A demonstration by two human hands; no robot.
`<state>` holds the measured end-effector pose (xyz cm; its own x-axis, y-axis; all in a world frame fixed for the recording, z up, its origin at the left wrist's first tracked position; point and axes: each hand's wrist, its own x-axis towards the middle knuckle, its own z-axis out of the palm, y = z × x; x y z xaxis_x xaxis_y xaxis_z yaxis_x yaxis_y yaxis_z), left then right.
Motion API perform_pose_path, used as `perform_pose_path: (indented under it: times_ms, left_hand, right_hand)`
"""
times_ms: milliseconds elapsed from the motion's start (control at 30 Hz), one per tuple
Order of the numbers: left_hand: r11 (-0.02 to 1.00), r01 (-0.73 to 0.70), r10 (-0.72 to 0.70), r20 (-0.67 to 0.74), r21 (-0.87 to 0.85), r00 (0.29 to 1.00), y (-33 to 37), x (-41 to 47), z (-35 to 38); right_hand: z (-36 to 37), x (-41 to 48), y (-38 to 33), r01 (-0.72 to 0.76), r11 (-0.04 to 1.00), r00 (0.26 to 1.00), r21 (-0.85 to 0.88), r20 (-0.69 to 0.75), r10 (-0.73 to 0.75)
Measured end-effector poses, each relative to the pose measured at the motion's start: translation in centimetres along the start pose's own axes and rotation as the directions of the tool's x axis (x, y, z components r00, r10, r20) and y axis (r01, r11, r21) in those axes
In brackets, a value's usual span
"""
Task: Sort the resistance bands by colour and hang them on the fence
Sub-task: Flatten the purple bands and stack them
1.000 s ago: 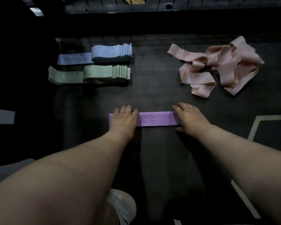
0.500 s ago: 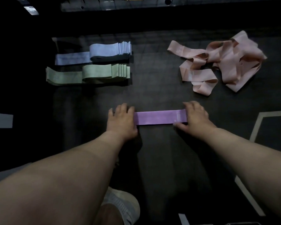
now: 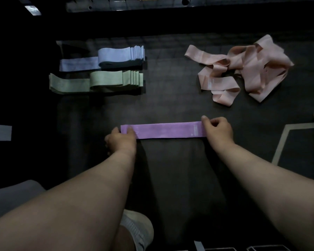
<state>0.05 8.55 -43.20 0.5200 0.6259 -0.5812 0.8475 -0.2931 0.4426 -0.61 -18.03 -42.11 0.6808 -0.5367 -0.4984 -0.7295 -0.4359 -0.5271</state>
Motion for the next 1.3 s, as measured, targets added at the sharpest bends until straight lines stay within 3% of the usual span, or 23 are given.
perform_pose_path:
  times_ms: [200, 500, 767, 1033, 1100, 1167, 1233, 1300]
  left_hand:
    - [0.994, -0.07, 0.076, -0.074, 0.08, 0.994, -0.1, -0.2, 0.0]
    - [0.998, -0.003, 0.008, -0.092, 0.056, 0.996, 0.3, -0.1, -0.6]
    - [0.993, 0.062, -0.055, -0.067, 0.097, 0.996, 0.0, 0.2, -0.3]
    - [0.992, 0.043, -0.032, -0.093, 0.115, 0.995, 0.5, 0.4, -0.6]
    - [0.984, -0.036, 0.053, -0.093, 0.176, 0.994, 0.8, -0.2, -0.8]
    - [0.863, -0.287, 0.314, 0.002, 0.417, 0.949, 1.1, -0.5, -1.1]
    - [0.493, -0.618, 0.543, 0.339, 0.612, 0.768, 1.4, -0.2, -1.1]
    - [0.151, -0.786, 0.569, 0.598, 0.599, 0.565, 1.8, 0.5, -1.1]
  right_hand:
    - [-0.2, -0.8, 0.4, 0.082, 0.973, 0.996, -0.214, 0.05, -0.073]
    - [-0.1, -0.6, 0.3, 0.185, 0.954, 0.982, -0.236, 0.016, -0.187]
    - [0.4, 0.1, 0.3, 0.13, 0.96, 0.992, -0.247, 0.034, -0.125]
    - [0.2, 0.0, 0.0, 0.106, 0.951, 0.994, -0.289, 0.024, -0.104]
    - [-0.1, -0.4, 0.0, 0.223, 0.888, 0.972, -0.403, 0.029, -0.231]
    - [-0.4, -0.7, -0.1, 0.48, 0.636, 0.863, -0.604, 0.195, -0.466]
    - [-0.8, -0.3, -0.1, 0.669, 0.375, 0.725, -0.643, 0.452, -0.519]
    - [-1.1, 0.2, -0.8, 0.738, 0.28, 0.665, -0.614, 0.591, -0.457]
